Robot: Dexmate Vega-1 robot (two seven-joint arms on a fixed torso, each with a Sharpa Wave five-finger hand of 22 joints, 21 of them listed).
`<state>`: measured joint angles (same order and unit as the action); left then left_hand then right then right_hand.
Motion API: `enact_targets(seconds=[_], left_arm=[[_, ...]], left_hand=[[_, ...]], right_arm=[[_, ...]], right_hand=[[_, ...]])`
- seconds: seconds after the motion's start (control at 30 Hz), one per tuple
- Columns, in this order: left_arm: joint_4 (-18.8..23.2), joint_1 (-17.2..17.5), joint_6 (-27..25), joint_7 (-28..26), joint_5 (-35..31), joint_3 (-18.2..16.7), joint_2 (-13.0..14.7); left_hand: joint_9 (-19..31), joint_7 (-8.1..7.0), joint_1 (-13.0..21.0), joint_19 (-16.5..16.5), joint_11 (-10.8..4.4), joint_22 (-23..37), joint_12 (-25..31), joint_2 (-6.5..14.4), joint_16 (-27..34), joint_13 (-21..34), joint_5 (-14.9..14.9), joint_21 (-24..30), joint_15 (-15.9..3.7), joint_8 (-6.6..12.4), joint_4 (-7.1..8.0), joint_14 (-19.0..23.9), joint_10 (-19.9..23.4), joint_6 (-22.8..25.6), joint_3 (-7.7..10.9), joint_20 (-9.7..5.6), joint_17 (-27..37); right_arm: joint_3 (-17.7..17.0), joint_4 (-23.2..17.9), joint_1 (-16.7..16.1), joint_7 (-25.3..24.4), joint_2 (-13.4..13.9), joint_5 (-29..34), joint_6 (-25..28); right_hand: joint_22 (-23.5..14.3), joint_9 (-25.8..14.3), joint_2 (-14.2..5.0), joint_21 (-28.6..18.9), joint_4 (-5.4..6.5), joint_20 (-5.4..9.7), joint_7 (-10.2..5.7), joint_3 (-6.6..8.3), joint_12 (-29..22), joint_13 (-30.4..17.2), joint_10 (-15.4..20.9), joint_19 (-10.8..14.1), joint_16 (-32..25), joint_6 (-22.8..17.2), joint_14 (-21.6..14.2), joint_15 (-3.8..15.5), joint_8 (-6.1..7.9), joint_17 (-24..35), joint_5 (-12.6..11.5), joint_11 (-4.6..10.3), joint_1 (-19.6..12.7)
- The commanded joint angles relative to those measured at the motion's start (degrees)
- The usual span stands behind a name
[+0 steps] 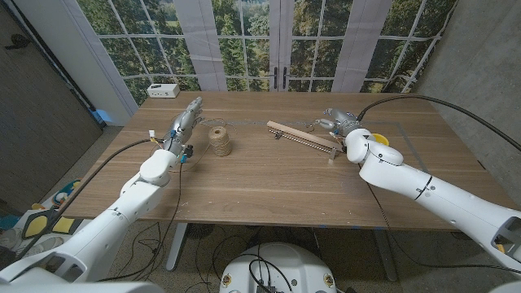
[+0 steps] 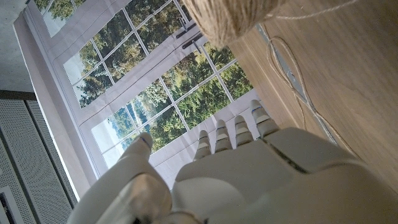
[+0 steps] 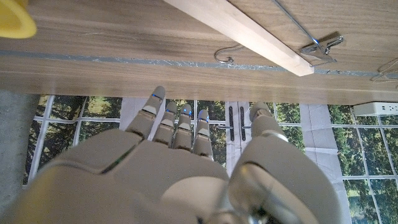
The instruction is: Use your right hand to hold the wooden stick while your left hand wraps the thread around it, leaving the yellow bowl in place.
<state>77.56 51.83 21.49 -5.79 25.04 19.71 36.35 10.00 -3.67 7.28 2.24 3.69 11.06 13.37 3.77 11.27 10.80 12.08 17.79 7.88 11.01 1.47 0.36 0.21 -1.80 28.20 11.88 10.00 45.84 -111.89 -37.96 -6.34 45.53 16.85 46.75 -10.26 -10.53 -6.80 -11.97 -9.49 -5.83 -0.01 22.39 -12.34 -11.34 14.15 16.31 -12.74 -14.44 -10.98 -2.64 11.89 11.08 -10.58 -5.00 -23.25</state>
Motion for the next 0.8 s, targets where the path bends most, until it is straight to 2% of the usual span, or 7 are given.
enact_targets(seconds=[0.03, 0.43, 0.57, 0.8], left_arm=[[0.3, 0.0, -0.6, -0.1, -0.2, 0.5, -0.2], [2.5, 1.3, -1.8, -0.5, 0.3, 0.2, 0.4], [2.5, 1.6, -1.0, -0.5, 0.3, 0.1, 0.2], [3.8, 2.6, -1.8, -0.6, 0.5, -0.2, 0.9]], left_hand=[[0.1, -0.16, 0.6, 0.0, 0.19, 0.3, 0.0, 0.2, -0.2, 0.3, -0.2, -0.2, 0.07, -0.08, -0.29, 0.4, 0.1, 0.2, 0.16, 0.32, 0.2], [0.1, -0.11, 0.6, 0.0, 0.08, 0.3, -0.1, 0.2, -0.3, 0.4, -0.2, -0.3, 0.12, -0.11, -0.33, 0.4, 0.1, 0.3, 0.12, 0.33, 0.2], [0.1, -0.1, 0.5, 0.0, 0.13, 0.4, -0.1, 0.2, -0.3, 0.4, -0.2, -0.3, 0.24, -0.14, -0.33, 0.3, 0.0, 0.3, 0.1, 0.33, 0.2], [0.1, -0.07, 0.5, 0.0, 0.18, 0.4, -0.2, 0.2, -0.4, 0.4, -0.3, -0.4, 0.31, -0.15, -0.32, 0.2, -0.1, 0.4, 0.06, 0.33, 0.3]], right_arm=[[4.3, -1.3, 2.7, 5.5, 1.0, 4.1, 4.5], [6.9, -2.4, 3.6, 9.1, 1.8, 7.1, 7.6], [7.1, -2.6, 3.5, 9.8, 1.9, 7.3, 8.1], [9.9, -2.5, 5.2, 12.2, 1.5, 9.8, 11.0]], right_hand=[[-0.3, -0.1, 0.04, -0.5, 0.18, 0.06, 0.02, 0.26, -0.1, -0.1, 0.3, 0.5, -0.3, -0.3, -0.6, 0.35, 0.14, 0.2, 0.0, 0.33, -0.8], [-0.2, -0.2, -0.03, -0.6, 0.14, 0.06, -0.14, 0.37, -0.2, -0.1, 0.9, 1.0, -0.4, -0.6, -1.2, 0.53, 0.08, 0.2, 0.0, 0.24, -1.3], [-0.2, -0.2, -0.08, -0.8, 0.02, 0.08, -0.15, 0.54, -0.4, -0.1, 1.8, 1.6, -0.7, -1.2, -2.4, 0.94, 0.14, 0.2, 0.0, 0.38, -1.9], [-0.2, -0.2, -0.09, -0.9, -0.21, 0.17, -0.18, 0.83, -0.6, -0.2, 2.8, 2.3, -1.0, -2.3, -3.5, 1.49, 0.31, 0.1, -0.1, 0.51, -3.0]])
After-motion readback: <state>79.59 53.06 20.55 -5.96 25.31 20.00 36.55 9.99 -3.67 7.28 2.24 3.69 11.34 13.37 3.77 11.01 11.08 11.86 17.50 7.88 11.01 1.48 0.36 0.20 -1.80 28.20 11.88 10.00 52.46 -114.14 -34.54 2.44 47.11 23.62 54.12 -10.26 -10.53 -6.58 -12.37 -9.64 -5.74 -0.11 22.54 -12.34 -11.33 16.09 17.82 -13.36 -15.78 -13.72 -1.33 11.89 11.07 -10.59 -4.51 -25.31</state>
